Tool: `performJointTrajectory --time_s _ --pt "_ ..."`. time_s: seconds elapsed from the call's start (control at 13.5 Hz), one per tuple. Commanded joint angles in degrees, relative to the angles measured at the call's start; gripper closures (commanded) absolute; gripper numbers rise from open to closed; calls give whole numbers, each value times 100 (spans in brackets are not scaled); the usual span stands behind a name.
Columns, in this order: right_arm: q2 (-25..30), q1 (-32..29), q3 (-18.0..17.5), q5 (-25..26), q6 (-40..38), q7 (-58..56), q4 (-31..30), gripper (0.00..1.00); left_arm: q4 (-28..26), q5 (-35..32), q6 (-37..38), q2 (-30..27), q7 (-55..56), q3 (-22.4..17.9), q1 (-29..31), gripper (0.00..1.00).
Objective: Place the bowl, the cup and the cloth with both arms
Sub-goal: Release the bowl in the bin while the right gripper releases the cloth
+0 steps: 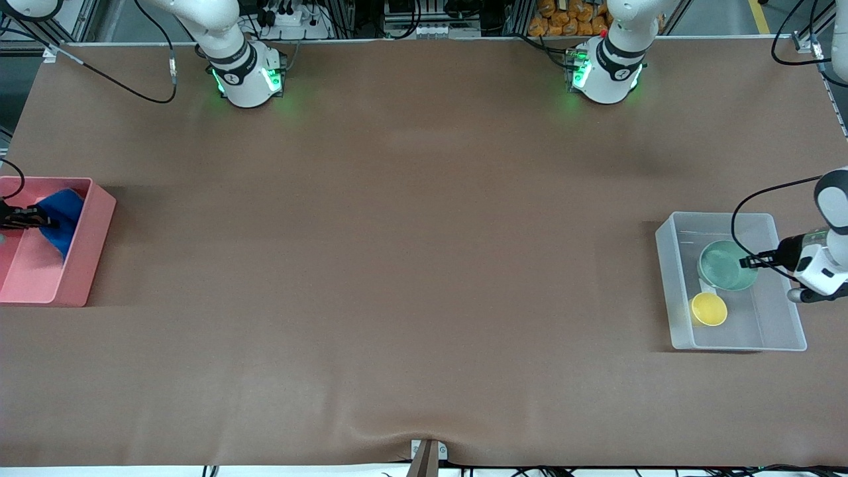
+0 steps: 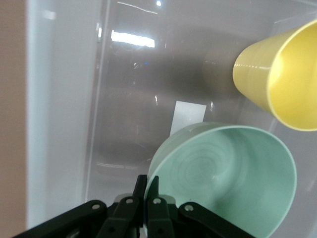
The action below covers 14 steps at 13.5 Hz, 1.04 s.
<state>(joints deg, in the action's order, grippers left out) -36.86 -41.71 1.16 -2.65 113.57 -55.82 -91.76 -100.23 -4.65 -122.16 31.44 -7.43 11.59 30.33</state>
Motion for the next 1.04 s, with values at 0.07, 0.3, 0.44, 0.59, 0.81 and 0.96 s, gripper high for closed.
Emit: performJointTrajectory --time_s 0.07,0.3,0.44,0.59,0.81,0.96 --pt "-120 -180 -107 -322 -54 -219 167 0 -321 -194 -299 -94 -48 36 52 100" --pt "-24 -154 -116 -473 -186 -140 176 0 -514 -221 -625 -15 -57 36 43 100" --pt "125 -92 -116 -473 -318 -105 255 0 -506 -440 -617 -15 -75 36 43 87" --pt "283 -57 -133 -456 -484 -79 421 0 -480 -467 -608 -6 -249 36 26 37" --pt "477 83 -124 -386 -1019 -70 781 0 -445 -476 -582 -41 -637 36 61 0" --pt "871 319 -98 -263 -1485 288 826 0 -366 -476 -555 -103 -637 45 26 0"
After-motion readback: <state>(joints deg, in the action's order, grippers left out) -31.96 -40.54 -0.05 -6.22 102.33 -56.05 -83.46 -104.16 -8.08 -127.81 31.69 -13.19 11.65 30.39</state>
